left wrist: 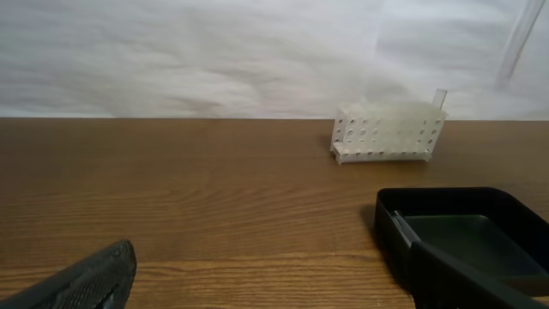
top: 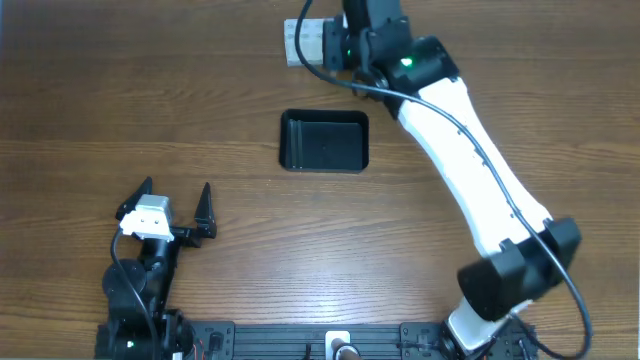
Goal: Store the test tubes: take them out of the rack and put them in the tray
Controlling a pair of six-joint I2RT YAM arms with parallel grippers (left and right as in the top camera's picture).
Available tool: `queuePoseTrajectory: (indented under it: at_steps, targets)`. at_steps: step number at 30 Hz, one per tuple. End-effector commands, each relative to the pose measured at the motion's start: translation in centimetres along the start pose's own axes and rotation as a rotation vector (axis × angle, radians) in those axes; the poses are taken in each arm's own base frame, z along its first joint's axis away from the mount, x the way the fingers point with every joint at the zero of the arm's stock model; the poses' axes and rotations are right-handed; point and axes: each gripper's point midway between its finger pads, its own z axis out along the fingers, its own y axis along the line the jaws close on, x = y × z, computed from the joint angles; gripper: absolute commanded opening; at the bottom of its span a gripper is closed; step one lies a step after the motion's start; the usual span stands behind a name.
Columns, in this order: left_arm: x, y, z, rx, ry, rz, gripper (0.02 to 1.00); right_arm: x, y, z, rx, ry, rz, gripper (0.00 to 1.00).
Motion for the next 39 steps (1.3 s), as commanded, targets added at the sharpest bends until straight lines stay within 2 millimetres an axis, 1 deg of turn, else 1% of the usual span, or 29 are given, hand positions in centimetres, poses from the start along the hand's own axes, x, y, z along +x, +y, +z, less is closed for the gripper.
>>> queuePoseTrajectory:
  at_steps: [1,4,6,9,12,19,22,27,35,39]
  targets:
    - [0.1,-0.1,0.0,0.01,-0.003,0.012,1.0,4.8,0.0,3.9,-0.012,0.187,0.016,0.119]
    - [0.1,-0.1,0.0,0.01,-0.003,0.012,1.0,7.9,-0.3,5.7,-0.006,0.305,0.013,0.11]
    - [0.1,-0.1,0.0,0.01,-0.003,0.012,0.998,9.7,-0.3,6.9,-0.011,0.369,0.018,0.104]
    - [0.1,-0.1,0.0,0.01,-0.003,0.012,1.0,10.7,-0.4,8.0,-0.031,0.407,0.031,0.106]
    - [0.1,-0.1,0.0,0.01,-0.003,0.012,1.0,10.8,-0.6,8.6,-0.035,0.41,0.038,0.104]
    - [0.1,-0.1,0.0,0.01,-0.003,0.012,0.998,11.0,-0.4,8.8,-0.037,0.411,0.036,0.084]
    - [0.1,-0.1,0.0,0.01,-0.003,0.012,1.0,11.4,-0.2,9.3,-0.036,0.421,0.03,0.084]
    - [0.1,-0.1,0.0,0.01,-0.003,0.012,0.996,13.0,-0.1,10.6,-0.027,0.46,0.023,0.075]
    - [0.1,-0.1,0.0,0.01,-0.003,0.012,1.0,13.8,0.0,10.8,-0.024,0.48,0.016,0.086]
    - [0.1,-0.1,0.0,0.01,-0.003,0.012,1.0,14.3,0.0,11.3,-0.013,0.489,0.009,0.084]
